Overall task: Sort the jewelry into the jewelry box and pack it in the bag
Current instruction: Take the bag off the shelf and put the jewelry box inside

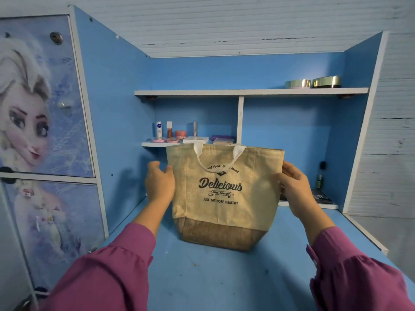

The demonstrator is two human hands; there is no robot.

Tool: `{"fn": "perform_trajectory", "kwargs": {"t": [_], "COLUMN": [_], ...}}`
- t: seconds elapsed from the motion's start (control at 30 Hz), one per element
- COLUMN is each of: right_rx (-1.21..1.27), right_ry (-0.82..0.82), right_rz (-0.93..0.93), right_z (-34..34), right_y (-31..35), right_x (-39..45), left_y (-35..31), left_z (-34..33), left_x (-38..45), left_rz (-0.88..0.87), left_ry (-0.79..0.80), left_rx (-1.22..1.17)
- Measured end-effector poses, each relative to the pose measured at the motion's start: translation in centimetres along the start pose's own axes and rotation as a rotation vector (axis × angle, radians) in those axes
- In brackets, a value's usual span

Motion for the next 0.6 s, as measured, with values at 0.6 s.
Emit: {"fn": "perform_trajectory", "kwargs": {"t": [0.6], "right_rx": [-0.016], "right_ry": [-0.069], "right_rz": [-0.227], "right_z": [-1.1], "right_y": [-3.4], "right_x": [3.0], "left_y": [3.0], "left_z": [-4.9], "left_x": [0.4], "left_rz": [0.136], "left_ry": [0.472], "left_rx": [-0.317]}}
Point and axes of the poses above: each hand's wrist, its own x-axis towards the middle knuckle, its own z-axis out of the back of the hand, y = z × x, the point moved 8 cm from there along x, towards the middle knuckle, and after that the axes turned 3 degrees about y, right-handed, at the moved point
